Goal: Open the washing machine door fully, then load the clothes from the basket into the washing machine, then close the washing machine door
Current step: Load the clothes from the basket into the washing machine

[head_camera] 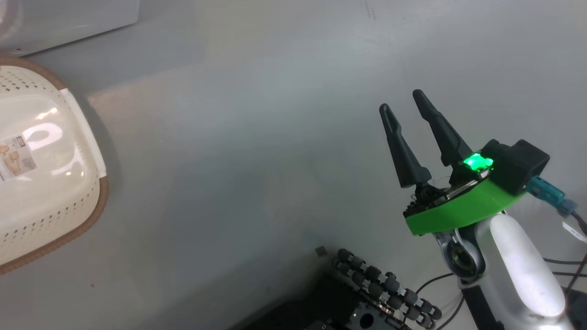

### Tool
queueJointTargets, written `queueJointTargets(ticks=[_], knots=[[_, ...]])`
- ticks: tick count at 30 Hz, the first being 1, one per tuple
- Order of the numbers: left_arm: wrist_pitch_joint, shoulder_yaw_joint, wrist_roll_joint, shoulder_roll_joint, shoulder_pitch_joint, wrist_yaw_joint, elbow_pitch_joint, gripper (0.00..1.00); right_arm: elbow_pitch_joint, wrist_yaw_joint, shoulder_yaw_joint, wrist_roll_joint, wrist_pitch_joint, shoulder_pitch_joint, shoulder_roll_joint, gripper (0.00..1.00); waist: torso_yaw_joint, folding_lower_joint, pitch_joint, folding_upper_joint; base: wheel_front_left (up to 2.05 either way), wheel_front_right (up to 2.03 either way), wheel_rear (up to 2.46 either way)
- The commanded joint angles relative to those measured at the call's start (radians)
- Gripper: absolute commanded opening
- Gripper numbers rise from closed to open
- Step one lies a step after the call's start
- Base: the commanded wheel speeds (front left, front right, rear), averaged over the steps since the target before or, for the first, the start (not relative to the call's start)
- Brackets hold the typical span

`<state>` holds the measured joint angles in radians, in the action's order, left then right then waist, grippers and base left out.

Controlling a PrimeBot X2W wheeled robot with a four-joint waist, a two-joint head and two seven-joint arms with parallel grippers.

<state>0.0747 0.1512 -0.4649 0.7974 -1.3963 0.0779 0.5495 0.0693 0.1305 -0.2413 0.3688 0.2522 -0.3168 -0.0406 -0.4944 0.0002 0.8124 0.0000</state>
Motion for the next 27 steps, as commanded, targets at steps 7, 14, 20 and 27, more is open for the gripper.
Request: queueJointTargets(ticks=[7,14,20,27], knots=[[-0.019,-0.024,-0.029,0.009,-0.041,-0.033,0.134,1.00,-0.021,0.000,-0.011,0.005,0.009,0.004,-0.010,1.00,0.017,-0.0002,0.001,0.0000,0.00,0.00,0.00],[-0.021,-0.001,-0.031,-0.012,-0.044,-0.047,0.188,1.00,-0.022,0.000,0.000,-0.001,0.009,-0.008,-0.010,1.00,0.036,-0.0002,-0.006,0.0000,0.00,0.00,0.00],[-0.032,0.010,-0.033,-0.026,-0.033,-0.047,0.207,1.00,-0.021,0.000,0.004,-0.007,0.009,-0.014,-0.010,1.00,0.051,-0.0002,-0.020,0.0000,0.00,0.00,0.00],[-0.083,0.006,-0.053,-0.059,0.058,-0.030,0.210,1.00,-0.014,0.000,0.023,-0.024,0.009,-0.014,-0.010,1.00,0.085,-0.0002,-0.055,0.0000,0.00,0.00,0.00]])
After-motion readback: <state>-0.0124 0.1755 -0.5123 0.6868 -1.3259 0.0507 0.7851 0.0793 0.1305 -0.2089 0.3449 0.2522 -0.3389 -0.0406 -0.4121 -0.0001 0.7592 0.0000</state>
